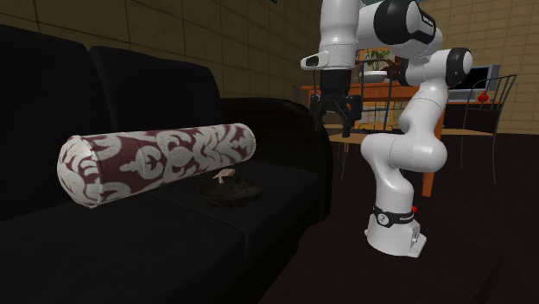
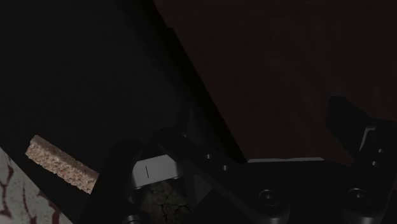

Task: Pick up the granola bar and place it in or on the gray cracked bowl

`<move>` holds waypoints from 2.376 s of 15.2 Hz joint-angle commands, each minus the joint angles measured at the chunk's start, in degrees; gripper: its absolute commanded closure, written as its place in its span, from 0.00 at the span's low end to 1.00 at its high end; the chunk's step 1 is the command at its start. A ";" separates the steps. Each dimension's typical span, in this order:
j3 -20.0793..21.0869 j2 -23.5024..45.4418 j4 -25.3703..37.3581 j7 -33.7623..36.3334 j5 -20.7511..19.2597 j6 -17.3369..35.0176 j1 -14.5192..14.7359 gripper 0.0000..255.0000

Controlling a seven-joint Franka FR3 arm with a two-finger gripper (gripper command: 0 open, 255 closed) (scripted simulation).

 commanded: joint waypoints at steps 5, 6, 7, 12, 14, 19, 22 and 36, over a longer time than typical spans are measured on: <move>-6.21 0.90 -1.97 -9.72 -4.80 4.59 -0.30 0.00; -7.81 1.44 -2.21 -12.11 -5.93 5.85 -0.33 0.00; -9.42 2.11 -2.34 -14.50 -7.02 7.15 -0.33 0.00; -17.59 7.28 -1.41 -26.39 -11.39 14.08 0.24 0.00; -20.90 10.12 -0.31 -31.18 -12.47 16.97 0.86 0.00; -29.43 18.87 4.12 -43.63 -12.75 24.08 3.77 0.00; -34.78 25.23 7.83 -51.86 -10.67 28.06 6.44 0.00; -47.29 52.89 20.88 -84.44 13.62 38.23 11.90 0.00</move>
